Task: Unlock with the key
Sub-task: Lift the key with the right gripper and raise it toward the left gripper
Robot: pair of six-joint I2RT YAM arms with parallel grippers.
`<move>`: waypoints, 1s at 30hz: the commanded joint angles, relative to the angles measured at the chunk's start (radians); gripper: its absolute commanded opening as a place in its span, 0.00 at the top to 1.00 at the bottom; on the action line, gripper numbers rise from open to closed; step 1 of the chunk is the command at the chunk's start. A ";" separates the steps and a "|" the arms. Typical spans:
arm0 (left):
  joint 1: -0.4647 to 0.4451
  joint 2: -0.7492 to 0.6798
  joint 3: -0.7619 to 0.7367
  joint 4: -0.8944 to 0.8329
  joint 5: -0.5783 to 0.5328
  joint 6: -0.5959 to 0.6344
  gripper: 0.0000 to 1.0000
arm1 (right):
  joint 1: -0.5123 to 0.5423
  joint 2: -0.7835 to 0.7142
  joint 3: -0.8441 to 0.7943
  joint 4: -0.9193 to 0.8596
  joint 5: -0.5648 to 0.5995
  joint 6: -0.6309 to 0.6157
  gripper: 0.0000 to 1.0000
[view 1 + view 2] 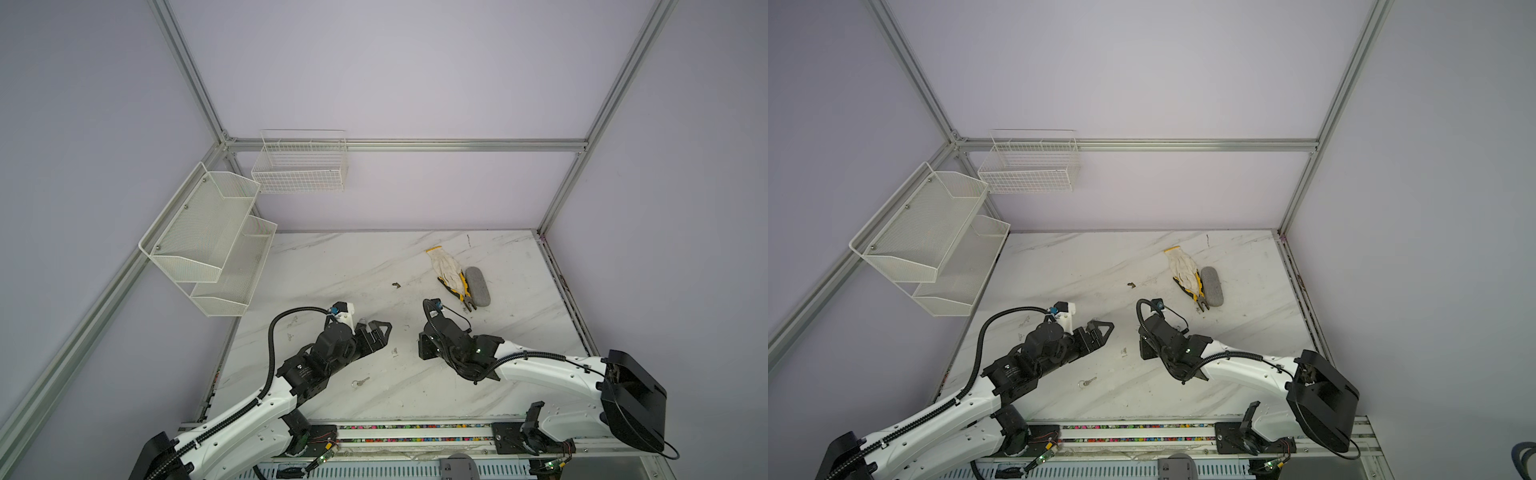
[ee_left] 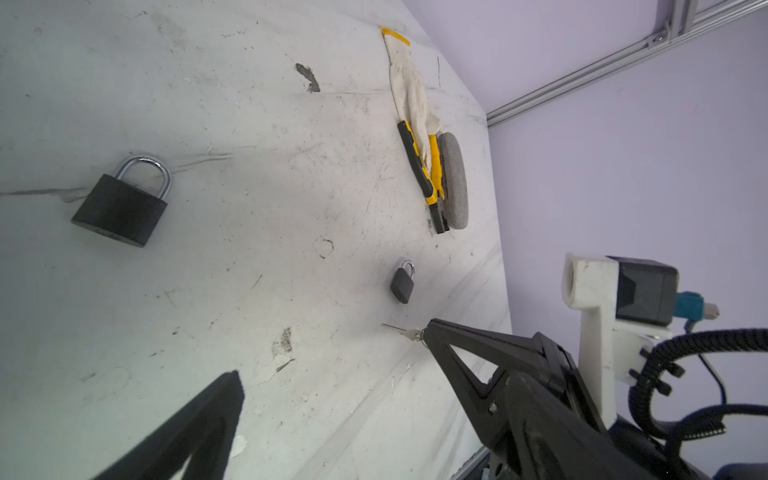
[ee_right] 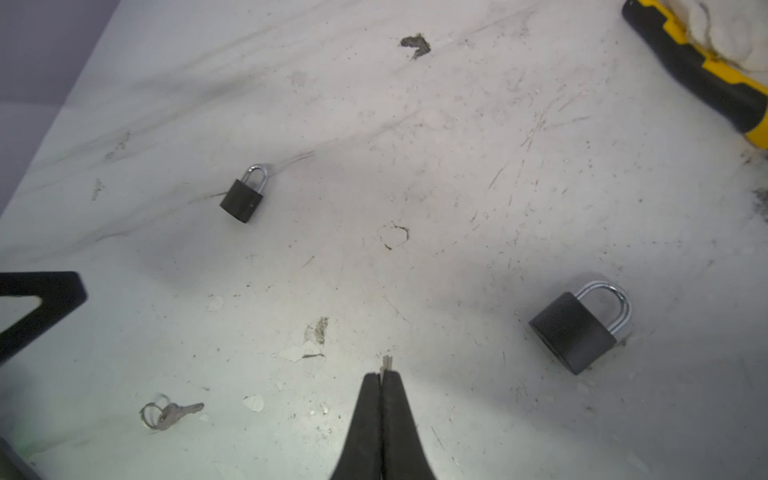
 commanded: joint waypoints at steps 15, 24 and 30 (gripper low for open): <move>-0.012 0.086 0.176 0.196 -0.005 -0.379 0.00 | -0.004 -0.073 0.113 0.304 -0.213 -0.102 1.00; -0.025 0.107 0.196 0.305 -0.040 -0.464 0.00 | -0.004 -0.017 0.155 0.434 -0.277 -0.107 1.00; -0.037 0.120 0.195 0.383 -0.061 -0.496 0.00 | -0.004 0.011 0.151 0.500 -0.289 -0.104 1.00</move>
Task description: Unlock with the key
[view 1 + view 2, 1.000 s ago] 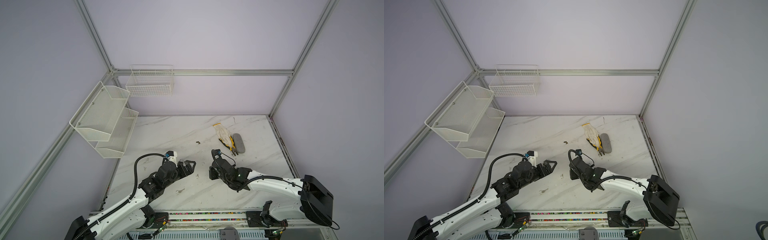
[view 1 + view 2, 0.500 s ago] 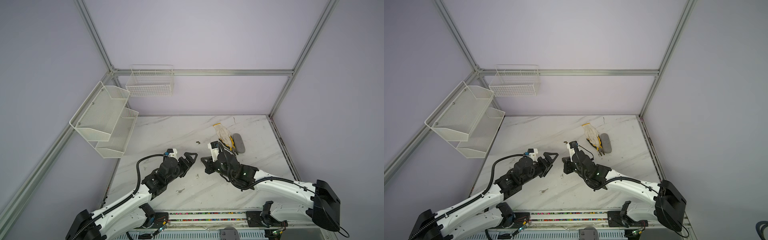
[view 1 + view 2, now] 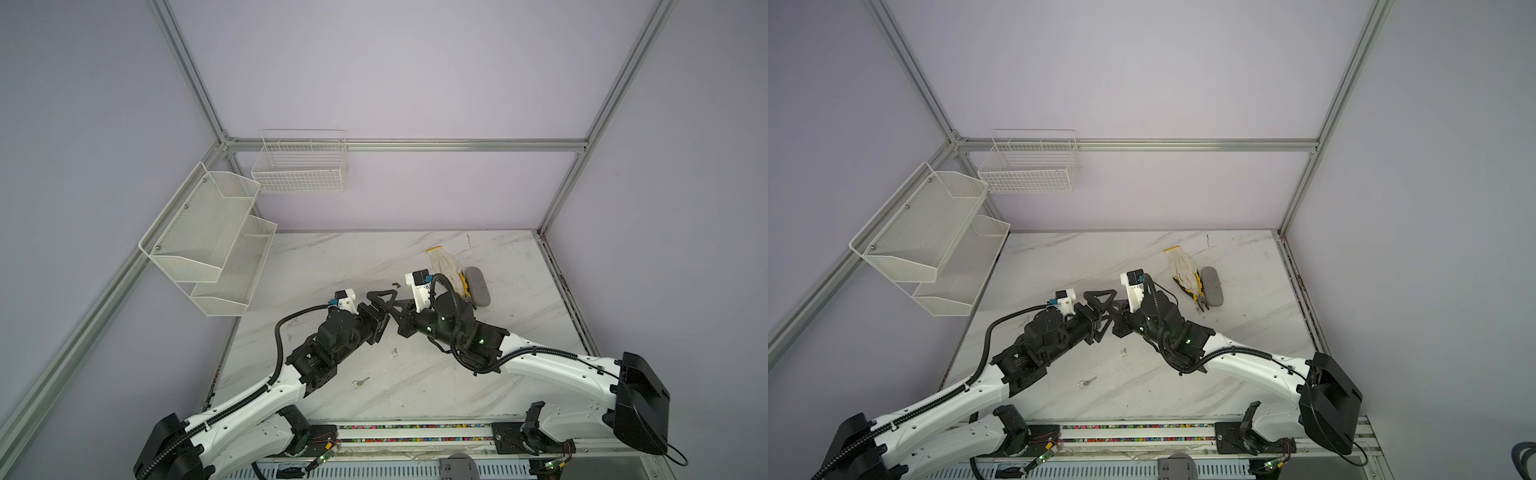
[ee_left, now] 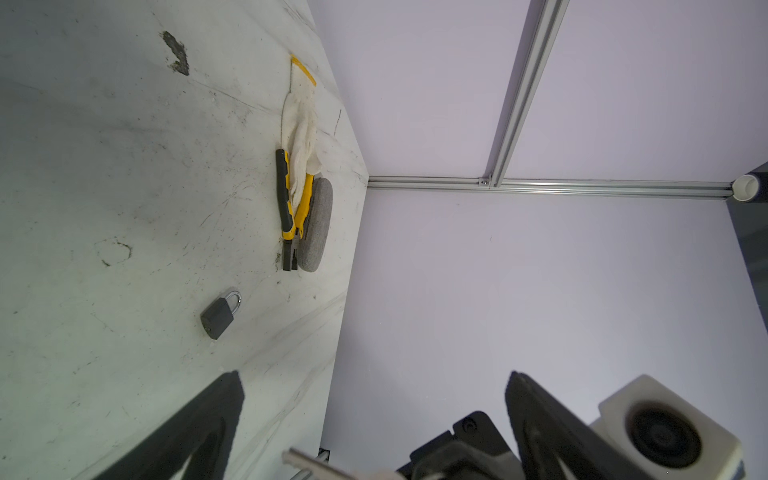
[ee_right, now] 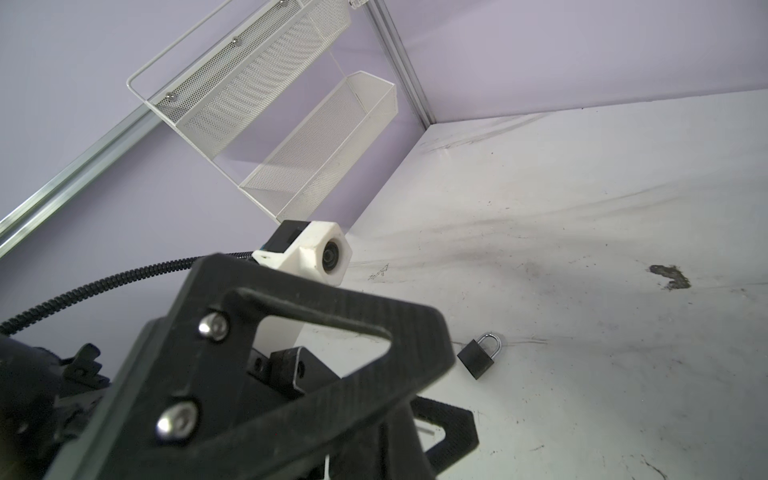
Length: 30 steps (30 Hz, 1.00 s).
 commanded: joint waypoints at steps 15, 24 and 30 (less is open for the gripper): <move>-0.008 -0.017 0.042 0.137 -0.082 -0.075 0.23 | -0.003 -0.037 -0.053 0.088 -0.002 -0.016 1.00; -0.010 -0.024 0.022 0.122 -0.104 -0.089 0.36 | -0.003 -0.086 -0.076 0.077 0.044 -0.019 1.00; -0.009 -0.024 0.013 0.122 -0.106 -0.101 0.46 | -0.003 -0.090 -0.080 0.064 0.051 -0.021 1.00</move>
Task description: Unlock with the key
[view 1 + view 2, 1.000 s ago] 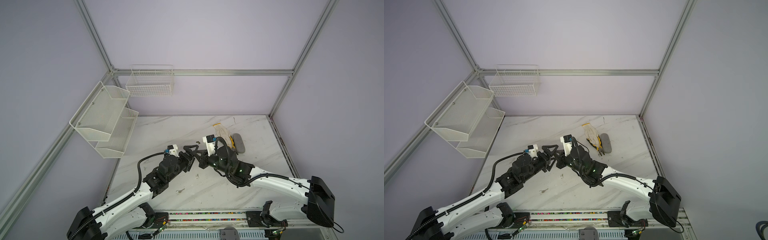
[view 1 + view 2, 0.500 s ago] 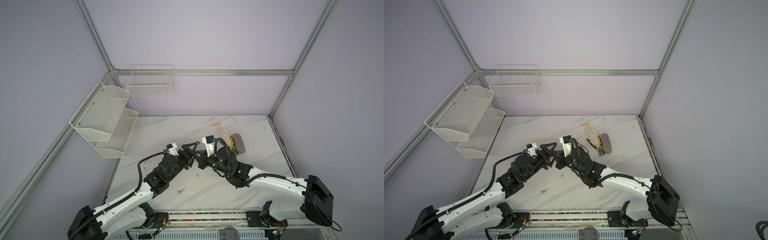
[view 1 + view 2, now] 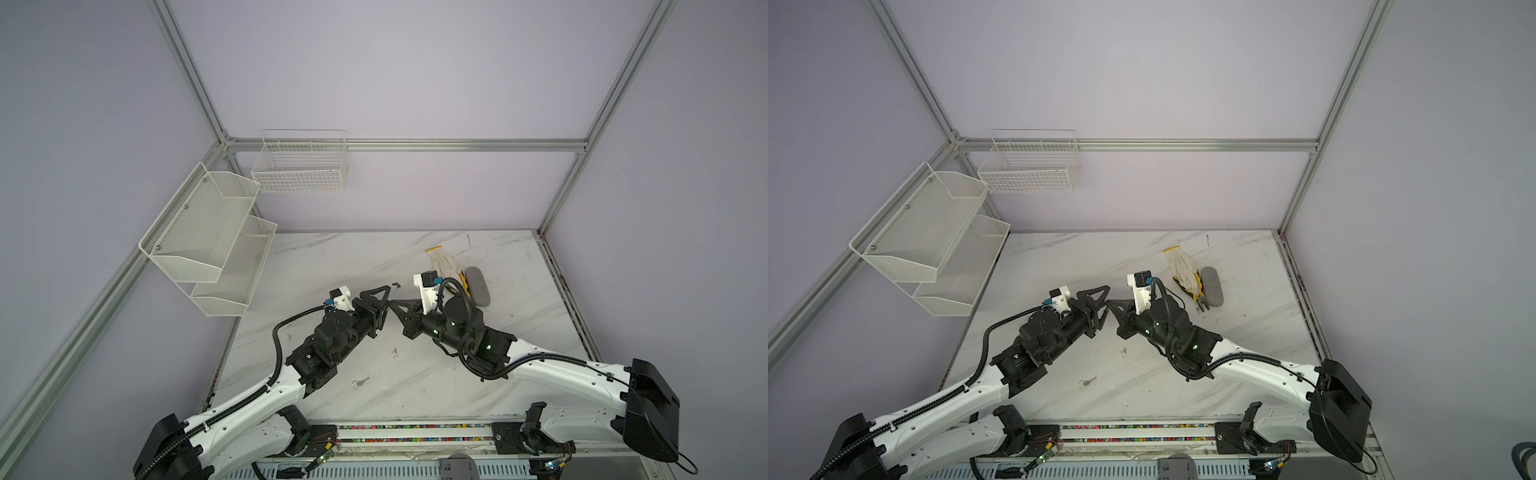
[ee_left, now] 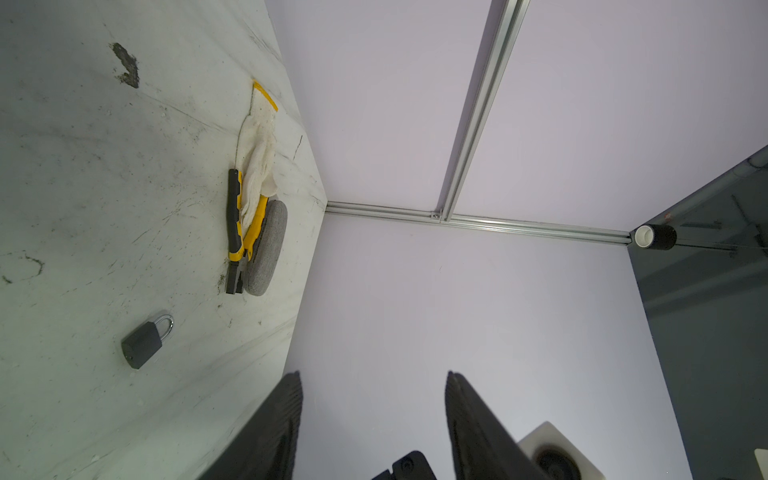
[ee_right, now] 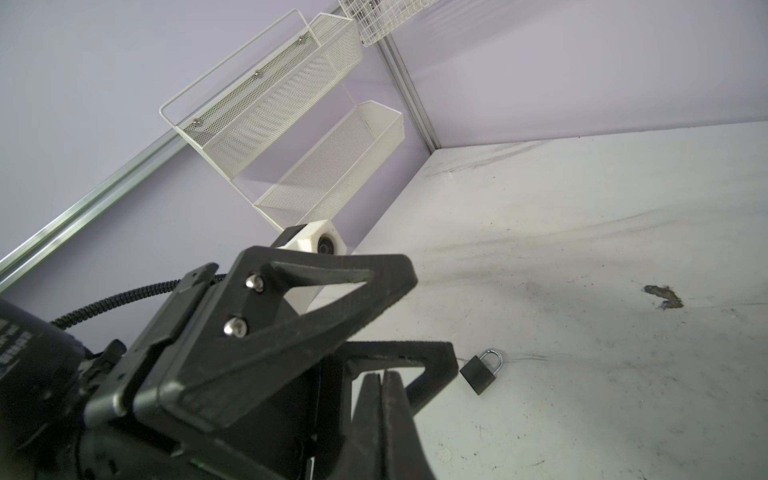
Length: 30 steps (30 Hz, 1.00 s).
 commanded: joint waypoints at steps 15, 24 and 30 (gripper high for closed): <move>-0.006 -0.010 0.011 -0.002 -0.019 -0.024 0.70 | -0.003 -0.054 -0.028 0.003 0.059 -0.025 1.00; -0.005 0.008 0.017 -0.008 -0.009 -0.035 0.87 | -0.003 -0.068 -0.032 0.000 0.074 -0.031 1.00; -0.005 0.018 0.023 -0.011 0.001 -0.035 0.96 | -0.003 -0.068 -0.031 -0.001 0.075 -0.034 1.00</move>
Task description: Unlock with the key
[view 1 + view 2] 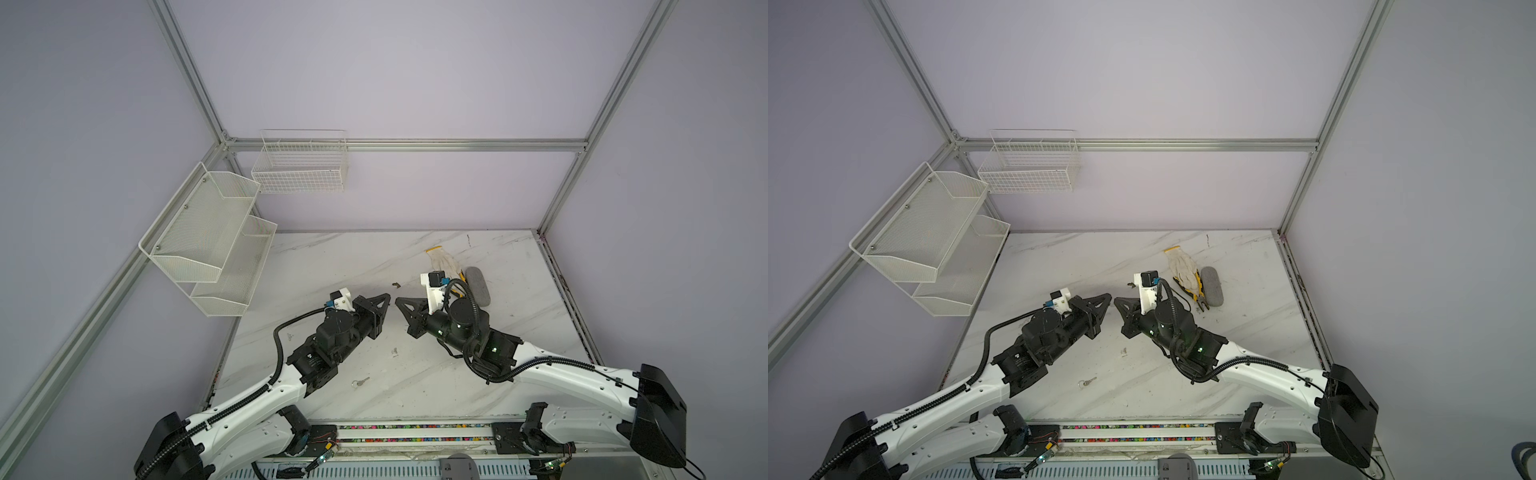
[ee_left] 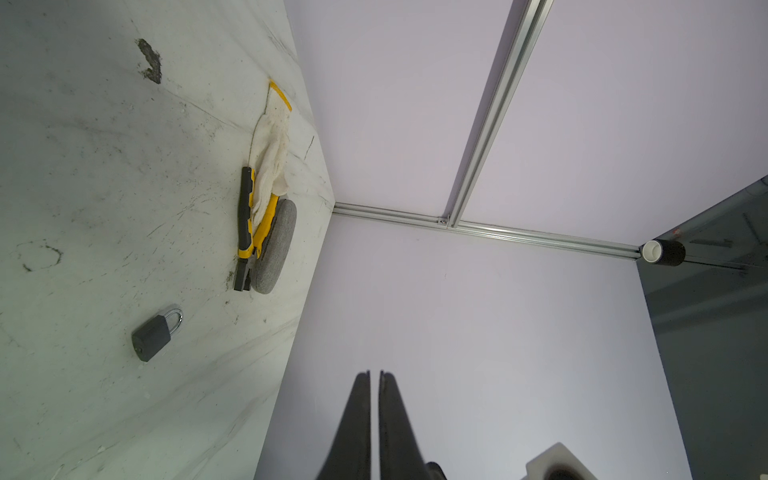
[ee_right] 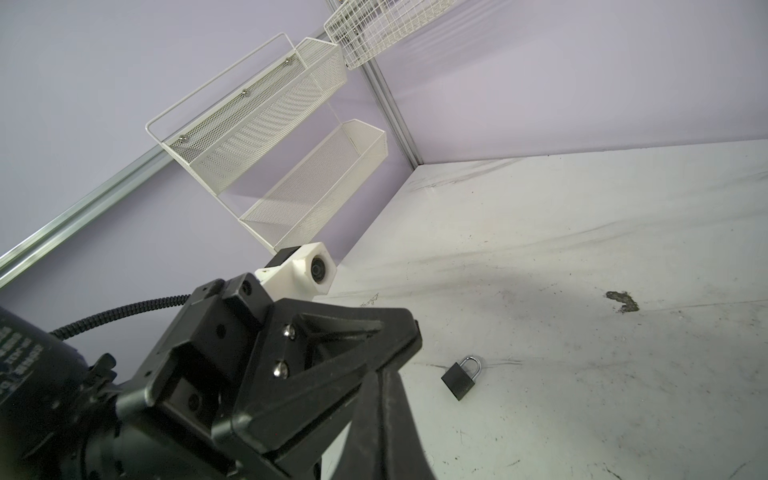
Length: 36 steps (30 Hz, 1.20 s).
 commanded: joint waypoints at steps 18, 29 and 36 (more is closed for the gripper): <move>0.044 0.060 0.119 -0.065 0.087 0.441 1.00 | -0.048 -0.096 0.029 -0.118 -0.117 0.077 0.50; 0.075 0.147 0.149 0.173 0.310 0.935 1.00 | -0.314 -0.081 -0.015 -0.110 -0.625 0.206 0.45; 0.076 0.172 0.133 0.317 0.375 0.992 1.00 | -0.394 -0.053 -0.071 -0.003 -0.786 0.219 0.50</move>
